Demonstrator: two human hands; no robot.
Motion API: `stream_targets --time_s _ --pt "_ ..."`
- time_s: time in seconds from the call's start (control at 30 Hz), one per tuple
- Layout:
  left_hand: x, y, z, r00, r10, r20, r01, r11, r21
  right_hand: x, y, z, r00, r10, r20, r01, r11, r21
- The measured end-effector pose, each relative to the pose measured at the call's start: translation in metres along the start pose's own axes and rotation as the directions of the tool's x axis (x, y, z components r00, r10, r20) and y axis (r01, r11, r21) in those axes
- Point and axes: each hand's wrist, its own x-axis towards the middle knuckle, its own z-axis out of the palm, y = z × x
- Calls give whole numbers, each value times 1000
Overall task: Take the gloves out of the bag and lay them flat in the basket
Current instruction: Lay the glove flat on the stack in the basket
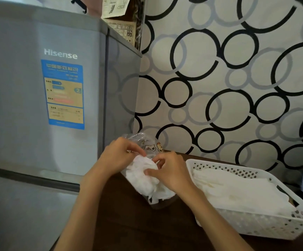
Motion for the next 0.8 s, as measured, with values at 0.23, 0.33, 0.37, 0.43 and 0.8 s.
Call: stream_targets --time_s 0.23,0.33,0.37,0.43,0.8 --pt "1 -4 -1 996 -57 -70 54 997 -50 1 7 -5 991 -8 136 -22 976 217" --pt "0 -4 -1 995 -70 -68 68 997 -25 1 7 -8 992 33 122 -72 939 336" --pt "0 -3 -1 996 -71 -57 70 997 -14 0 8 -10 991 51 121 -92 927 363" --pt "0 -2 -2 997 -72 -38 72 997 -8 -1 9 -15 989 82 127 -127 906 403" --pt "-1 13 4 987 -110 120 104 993 56 2 17 -13 998 22 63 -39 962 270"
